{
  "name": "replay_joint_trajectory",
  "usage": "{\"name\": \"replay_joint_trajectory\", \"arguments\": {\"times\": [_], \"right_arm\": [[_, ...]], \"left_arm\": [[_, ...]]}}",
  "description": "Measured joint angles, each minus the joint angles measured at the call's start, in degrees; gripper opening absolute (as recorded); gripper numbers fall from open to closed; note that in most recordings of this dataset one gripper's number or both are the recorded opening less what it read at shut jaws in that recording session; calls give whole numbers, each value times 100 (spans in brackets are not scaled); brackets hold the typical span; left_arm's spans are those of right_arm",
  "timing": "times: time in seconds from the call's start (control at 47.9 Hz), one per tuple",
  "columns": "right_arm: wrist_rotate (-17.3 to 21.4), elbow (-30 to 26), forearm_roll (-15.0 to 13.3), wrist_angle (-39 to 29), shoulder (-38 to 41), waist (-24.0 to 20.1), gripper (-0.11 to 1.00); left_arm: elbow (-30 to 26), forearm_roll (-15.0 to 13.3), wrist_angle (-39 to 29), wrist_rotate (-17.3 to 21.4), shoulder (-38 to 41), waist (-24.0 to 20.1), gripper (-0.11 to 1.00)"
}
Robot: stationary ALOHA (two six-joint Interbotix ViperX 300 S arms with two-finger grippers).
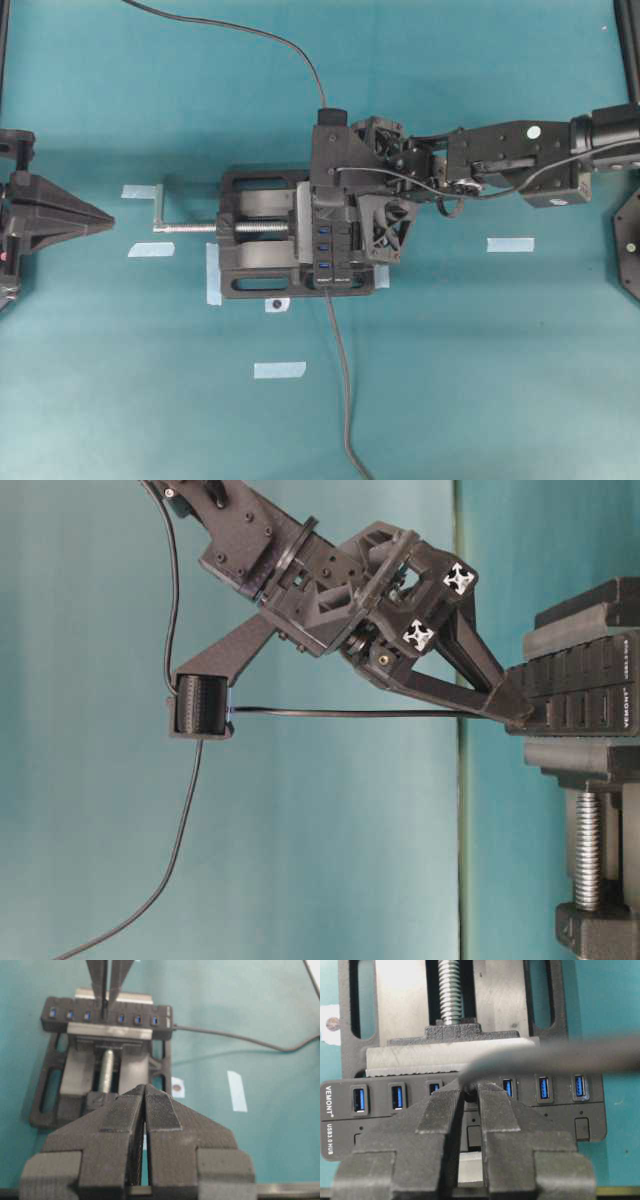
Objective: Insert the USB into the center port of the fixed hub
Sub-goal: 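Push the plug down into the center port with the right gripper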
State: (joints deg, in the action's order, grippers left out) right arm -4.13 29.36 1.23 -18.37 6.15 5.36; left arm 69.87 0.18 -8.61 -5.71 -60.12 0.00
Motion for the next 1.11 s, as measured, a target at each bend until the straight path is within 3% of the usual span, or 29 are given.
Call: {"name": "replay_joint_trajectory", "arguments": {"times": [1.107], "right_arm": [[9, -105, 9, -220, 62, -9, 9]], "left_arm": [[9, 0, 9, 0, 0, 9, 0]]}}
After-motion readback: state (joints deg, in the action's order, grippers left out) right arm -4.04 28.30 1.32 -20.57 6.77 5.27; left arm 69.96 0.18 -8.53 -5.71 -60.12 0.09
